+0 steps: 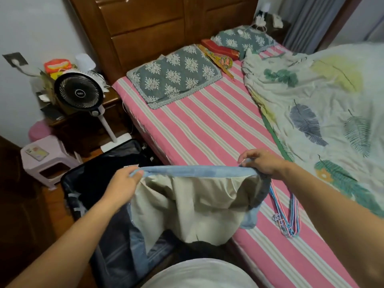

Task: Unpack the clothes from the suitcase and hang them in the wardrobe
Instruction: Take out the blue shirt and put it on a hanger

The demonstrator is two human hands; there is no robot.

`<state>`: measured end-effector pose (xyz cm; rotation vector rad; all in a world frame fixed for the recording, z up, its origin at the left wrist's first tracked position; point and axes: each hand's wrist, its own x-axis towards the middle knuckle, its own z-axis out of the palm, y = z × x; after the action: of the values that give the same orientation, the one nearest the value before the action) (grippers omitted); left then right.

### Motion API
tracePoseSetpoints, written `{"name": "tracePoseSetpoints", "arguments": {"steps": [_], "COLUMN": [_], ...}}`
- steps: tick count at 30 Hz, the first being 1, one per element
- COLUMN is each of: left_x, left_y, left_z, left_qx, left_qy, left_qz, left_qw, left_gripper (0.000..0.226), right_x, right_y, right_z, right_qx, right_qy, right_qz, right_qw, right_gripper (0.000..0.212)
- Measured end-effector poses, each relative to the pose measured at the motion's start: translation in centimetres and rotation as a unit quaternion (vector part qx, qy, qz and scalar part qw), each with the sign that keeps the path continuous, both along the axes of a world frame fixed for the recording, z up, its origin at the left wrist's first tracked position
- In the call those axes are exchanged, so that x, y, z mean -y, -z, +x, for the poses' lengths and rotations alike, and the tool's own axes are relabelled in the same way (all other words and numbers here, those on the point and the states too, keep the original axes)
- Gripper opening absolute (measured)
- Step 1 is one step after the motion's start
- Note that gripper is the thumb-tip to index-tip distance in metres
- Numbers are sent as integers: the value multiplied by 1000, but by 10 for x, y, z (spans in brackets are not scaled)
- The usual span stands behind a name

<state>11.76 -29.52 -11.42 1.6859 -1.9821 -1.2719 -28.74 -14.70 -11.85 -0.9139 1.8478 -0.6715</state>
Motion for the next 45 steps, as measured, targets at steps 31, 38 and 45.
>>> {"name": "tracePoseSetpoints", "arguments": {"steps": [31, 38, 45], "left_x": [-79, -91, -134], "left_y": [101, 143, 130], "left_z": [-347, -410, -482], "left_qx": [-79, -75, -26], "left_qy": [-194, -182, -45], "left_qz": [294, 296, 286], "left_qw": [933, 935, 957], "left_gripper": [27, 19, 19], "right_x": [-183, -171, -266], "right_y": [341, 373, 330], "right_z": [-225, -223, -209], "right_qx": [-77, -114, -93], "right_qy": [315, 383, 518], "right_qz": [371, 314, 147], "right_qw": [870, 862, 838], "right_gripper": [65, 34, 25]}}
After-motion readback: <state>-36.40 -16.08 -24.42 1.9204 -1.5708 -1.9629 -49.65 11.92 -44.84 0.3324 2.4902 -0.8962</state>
